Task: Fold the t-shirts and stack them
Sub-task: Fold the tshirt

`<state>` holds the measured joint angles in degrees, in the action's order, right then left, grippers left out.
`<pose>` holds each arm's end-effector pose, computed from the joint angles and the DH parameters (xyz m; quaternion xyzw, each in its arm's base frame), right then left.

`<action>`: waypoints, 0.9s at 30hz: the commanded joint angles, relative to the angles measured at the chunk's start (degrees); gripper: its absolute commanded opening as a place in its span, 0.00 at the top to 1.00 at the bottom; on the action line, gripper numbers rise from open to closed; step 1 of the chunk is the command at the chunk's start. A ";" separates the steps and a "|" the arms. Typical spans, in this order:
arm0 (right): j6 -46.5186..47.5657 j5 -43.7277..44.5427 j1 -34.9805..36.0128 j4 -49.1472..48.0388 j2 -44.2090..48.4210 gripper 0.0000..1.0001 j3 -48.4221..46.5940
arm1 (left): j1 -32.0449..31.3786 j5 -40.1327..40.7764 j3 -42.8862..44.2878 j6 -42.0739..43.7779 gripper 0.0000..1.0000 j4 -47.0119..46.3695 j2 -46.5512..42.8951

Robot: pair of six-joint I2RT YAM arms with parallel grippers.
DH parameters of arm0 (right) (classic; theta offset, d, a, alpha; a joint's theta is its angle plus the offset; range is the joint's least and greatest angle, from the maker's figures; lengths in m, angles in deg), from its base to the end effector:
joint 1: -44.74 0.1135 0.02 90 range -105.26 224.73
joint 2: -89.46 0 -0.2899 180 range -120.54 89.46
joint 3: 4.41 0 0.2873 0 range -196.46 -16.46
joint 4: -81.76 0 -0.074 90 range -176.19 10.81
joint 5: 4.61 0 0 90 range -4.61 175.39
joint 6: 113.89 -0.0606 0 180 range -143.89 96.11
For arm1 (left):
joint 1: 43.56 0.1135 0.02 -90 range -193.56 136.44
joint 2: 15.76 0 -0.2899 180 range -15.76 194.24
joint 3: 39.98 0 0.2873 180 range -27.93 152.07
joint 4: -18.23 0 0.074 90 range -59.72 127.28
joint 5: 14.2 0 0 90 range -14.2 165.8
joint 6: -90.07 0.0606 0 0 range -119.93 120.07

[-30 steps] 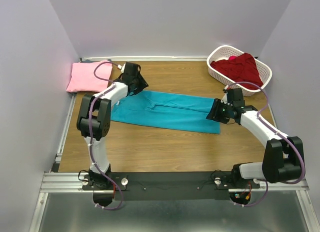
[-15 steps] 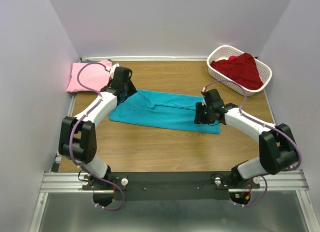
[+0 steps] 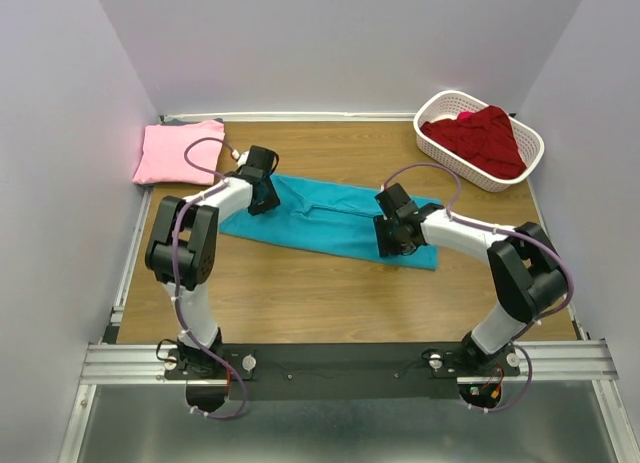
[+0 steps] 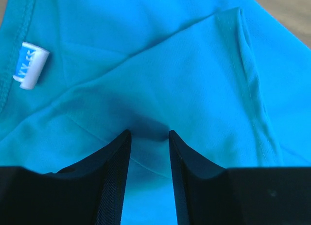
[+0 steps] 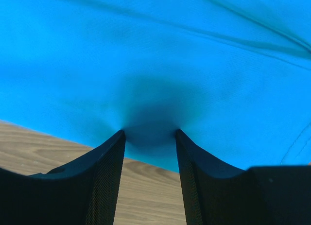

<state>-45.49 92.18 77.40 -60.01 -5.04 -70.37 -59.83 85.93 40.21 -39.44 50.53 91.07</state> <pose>0.2969 0.1818 0.1419 -0.0824 0.9744 0.0400 0.2053 0.4155 -0.1102 0.1477 -0.2165 0.9353 -0.0496 0.2755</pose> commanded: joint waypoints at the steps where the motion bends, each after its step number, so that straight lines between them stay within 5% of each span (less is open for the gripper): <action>1: -1.42 0.95 2.49 4.93 -2.71 0.46 -0.14 | -0.34 0.68 5.23 1.71 0.55 0.75 6.44; 16: -1.95 -17.59 19.89 15.49 -8.41 0.46 -12.26 | 0.28 2.61 38.54 9.18 0.55 10.51 27.02; 23: -0.28 -11.72 21.21 15.84 -9.22 0.45 -17.46 | 0.36 2.44 42.43 12.87 0.44 6.83 27.74; 27: 1.82 2.22 20.86 17.06 -2.73 0.37 -16.59 | 0.28 2.44 40.77 12.18 0.32 4.72 22.66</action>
<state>-45.93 82.01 98.65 -45.65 -13.54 -86.22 -59.77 86.98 81.48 -28.18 57.16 118.32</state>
